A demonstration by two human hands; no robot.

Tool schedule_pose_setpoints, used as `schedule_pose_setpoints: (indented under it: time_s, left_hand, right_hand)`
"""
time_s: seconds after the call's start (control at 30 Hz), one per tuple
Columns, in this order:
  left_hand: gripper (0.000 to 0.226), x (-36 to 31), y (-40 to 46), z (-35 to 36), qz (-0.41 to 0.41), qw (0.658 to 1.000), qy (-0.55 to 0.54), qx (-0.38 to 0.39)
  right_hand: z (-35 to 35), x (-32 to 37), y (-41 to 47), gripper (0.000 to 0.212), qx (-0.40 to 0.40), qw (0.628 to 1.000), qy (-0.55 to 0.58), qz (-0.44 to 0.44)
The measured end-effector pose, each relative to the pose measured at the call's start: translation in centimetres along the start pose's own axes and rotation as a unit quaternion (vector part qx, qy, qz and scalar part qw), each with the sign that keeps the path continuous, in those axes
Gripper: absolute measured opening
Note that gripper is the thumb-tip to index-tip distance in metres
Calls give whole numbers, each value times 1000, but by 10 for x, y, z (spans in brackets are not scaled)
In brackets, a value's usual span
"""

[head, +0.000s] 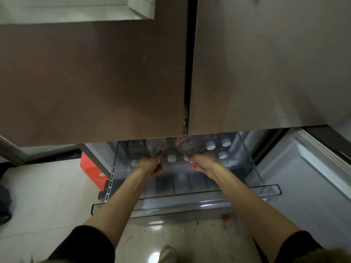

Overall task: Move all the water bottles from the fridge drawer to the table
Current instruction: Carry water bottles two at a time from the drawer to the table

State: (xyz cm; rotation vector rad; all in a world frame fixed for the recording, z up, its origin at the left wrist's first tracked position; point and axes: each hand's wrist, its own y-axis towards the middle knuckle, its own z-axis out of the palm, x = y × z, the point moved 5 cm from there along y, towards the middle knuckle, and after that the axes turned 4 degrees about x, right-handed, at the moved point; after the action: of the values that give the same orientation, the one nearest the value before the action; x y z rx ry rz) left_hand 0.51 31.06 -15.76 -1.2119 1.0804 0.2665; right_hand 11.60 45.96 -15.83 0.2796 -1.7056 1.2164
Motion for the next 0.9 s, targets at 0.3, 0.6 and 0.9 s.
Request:
schedule_pose_setpoints:
  time_s: [0.3, 0.6, 0.9]
  left_hand:
    - [43, -17, -56, -48, 159, 948, 224, -158]
    - [33, -51, -119, -75, 295, 887, 280, -220]
    - [38, -47, -125, -97, 335, 847, 365, -191]
  right_hand:
    - [-5, 21, -68, 25, -124, 968, -147, -164]
    - [0, 42, -113, 29, -195, 928, -196, -250]
    - [44, 53, -133, 30, -221, 866, -334, -298]
